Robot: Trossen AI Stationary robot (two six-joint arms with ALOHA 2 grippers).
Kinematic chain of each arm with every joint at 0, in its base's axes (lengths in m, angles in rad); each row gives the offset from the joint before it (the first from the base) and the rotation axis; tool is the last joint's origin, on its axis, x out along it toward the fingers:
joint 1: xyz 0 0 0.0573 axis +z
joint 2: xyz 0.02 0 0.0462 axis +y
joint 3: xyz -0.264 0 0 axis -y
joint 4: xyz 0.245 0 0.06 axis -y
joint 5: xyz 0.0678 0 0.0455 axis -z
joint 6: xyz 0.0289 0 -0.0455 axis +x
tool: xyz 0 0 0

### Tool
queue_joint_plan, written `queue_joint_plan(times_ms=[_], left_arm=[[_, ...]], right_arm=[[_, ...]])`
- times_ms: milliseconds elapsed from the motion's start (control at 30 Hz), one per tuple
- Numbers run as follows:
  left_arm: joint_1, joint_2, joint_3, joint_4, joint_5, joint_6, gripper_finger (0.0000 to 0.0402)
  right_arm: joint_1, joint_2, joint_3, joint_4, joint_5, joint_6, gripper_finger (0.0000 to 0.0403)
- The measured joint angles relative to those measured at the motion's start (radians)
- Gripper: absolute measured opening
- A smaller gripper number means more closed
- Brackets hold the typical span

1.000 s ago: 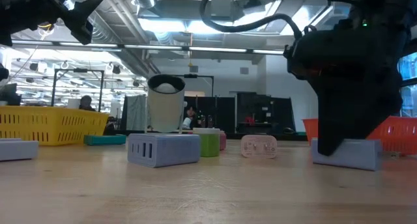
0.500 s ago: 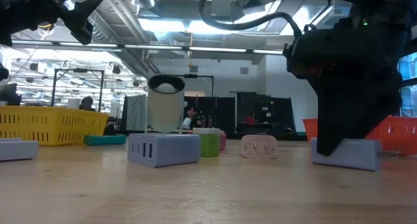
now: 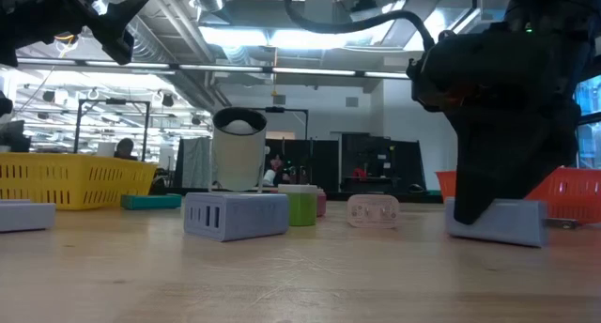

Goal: Pick & Place Office items
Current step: Put the right light purple charger adapter into the orange basket

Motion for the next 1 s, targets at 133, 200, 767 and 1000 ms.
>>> queue_joint_plan(times_ms=[133,200,767,1000], left_arm=[[0.000,0.000,0.000,0.000,0.000,-0.006,0.0224],[0.000,0.000,0.000,0.000,0.000,-0.011,0.0224],[0.000,0.000,0.000,0.001,-0.004,-0.015,0.0224],[0.000,0.000,0.000,0.002,-0.004,-0.014,0.0224]], right_arm=[[0.000,0.000,0.000,0.004,-0.003,-0.004,0.0216],[0.004,-0.008,-0.001,0.006,-0.003,-0.010,0.0216],[0.020,-0.269,-0.005,-0.078,0.225,-0.127,0.0214],[0.034,-0.425,-0.006,-0.226,0.384,-0.134,0.0214]])
